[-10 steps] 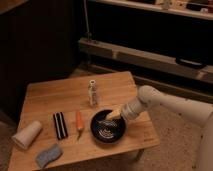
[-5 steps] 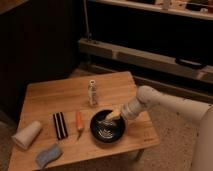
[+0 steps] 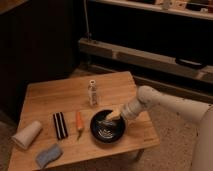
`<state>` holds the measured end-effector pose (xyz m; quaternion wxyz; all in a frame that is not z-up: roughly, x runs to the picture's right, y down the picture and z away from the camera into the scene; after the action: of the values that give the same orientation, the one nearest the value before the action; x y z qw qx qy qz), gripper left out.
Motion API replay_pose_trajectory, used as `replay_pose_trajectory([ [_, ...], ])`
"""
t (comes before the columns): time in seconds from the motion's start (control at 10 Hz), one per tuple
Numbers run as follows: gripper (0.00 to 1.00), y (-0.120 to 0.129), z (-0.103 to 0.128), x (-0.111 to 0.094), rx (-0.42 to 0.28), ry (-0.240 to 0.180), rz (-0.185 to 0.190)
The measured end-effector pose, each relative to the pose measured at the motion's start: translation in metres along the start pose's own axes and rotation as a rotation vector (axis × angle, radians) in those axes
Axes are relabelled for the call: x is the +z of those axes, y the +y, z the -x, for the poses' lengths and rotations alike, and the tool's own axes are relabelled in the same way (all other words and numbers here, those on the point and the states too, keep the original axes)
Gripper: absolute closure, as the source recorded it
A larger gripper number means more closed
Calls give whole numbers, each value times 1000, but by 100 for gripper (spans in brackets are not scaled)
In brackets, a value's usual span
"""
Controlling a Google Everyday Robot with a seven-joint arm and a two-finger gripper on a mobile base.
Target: Pick up the ceramic bowl
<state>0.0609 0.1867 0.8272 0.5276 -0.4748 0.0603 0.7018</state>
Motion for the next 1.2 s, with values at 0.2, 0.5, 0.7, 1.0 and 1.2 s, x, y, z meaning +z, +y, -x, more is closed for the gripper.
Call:
replay_pose_trajectory([
  [0.2, 31, 0, 0, 0, 0, 0, 0],
  [0.5, 62, -1, 0, 1, 0, 1, -2],
  [0.7, 85, -7, 1, 13, 40, 31, -61],
  [1.0, 100, -14, 2, 22, 92, 57, -110],
  [1.2, 100, -15, 3, 22, 118, 64, -134],
])
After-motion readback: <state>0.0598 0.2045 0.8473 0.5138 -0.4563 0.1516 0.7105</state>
